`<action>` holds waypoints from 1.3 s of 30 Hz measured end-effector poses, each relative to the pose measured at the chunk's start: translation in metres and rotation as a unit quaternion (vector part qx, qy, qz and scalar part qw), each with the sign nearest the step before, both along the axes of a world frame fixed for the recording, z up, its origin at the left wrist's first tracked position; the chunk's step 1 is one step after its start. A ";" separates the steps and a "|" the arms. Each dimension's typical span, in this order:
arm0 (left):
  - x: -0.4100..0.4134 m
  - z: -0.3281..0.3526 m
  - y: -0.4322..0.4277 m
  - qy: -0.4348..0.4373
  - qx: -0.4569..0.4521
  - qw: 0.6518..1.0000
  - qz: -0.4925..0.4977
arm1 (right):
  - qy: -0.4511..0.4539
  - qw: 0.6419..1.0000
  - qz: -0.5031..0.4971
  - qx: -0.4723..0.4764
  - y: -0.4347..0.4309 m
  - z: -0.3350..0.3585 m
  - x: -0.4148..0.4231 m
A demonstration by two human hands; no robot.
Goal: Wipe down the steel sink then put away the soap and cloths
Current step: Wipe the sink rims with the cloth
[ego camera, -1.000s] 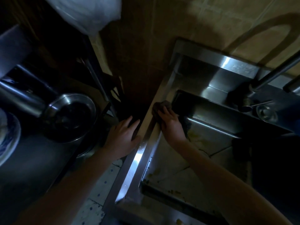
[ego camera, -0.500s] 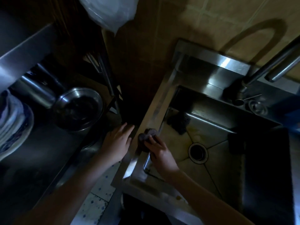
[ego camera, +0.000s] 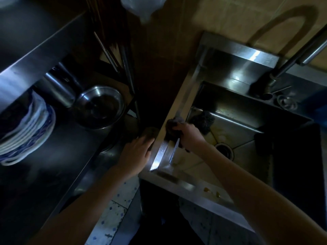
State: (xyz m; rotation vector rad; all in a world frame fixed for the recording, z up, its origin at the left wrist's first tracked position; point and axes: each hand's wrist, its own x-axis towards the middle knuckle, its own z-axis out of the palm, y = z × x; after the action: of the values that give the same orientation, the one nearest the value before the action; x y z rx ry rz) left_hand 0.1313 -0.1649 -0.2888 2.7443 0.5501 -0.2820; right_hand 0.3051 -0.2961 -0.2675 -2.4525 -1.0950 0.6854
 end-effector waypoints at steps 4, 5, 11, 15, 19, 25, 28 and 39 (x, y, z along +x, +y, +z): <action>-0.010 -0.004 0.000 -0.004 -0.028 0.999 0.015 | 0.028 0.996 0.042 -0.069 0.003 0.013 -0.005; -0.011 -0.005 -0.001 -0.010 -0.027 1.000 0.013 | 0.033 0.995 0.056 -0.078 0.003 0.015 -0.010; -0.013 -0.005 -0.003 -0.033 -0.029 0.999 -0.008 | 0.089 0.976 0.131 -0.146 -0.003 0.023 -0.036; -0.014 -0.007 0.001 0.013 -0.033 0.999 -0.007 | 0.123 0.964 0.170 -0.162 -0.009 0.029 -0.051; -0.014 -0.001 -0.001 0.021 -0.048 0.999 0.005 | 0.063 0.975 0.164 -0.139 -0.019 0.021 -0.074; -0.018 -0.002 -0.001 -0.008 -0.055 0.998 0.011 | 0.016 0.994 0.099 -0.046 -0.051 -0.005 -0.112; -0.017 -0.002 -0.004 -0.010 -0.041 0.999 0.023 | 0.011 0.998 0.060 -0.010 -0.062 -0.012 -0.123; -0.034 -0.007 -0.025 -0.024 -0.017 0.999 0.032 | -0.055 0.998 0.013 0.021 -0.087 -0.019 -0.145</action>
State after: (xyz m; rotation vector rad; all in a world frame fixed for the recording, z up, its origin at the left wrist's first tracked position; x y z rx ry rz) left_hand 0.0968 -0.1901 -0.2955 2.6878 0.6131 -0.2087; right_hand 0.1598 -0.3835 -0.2870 -2.4686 -1.1711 0.5349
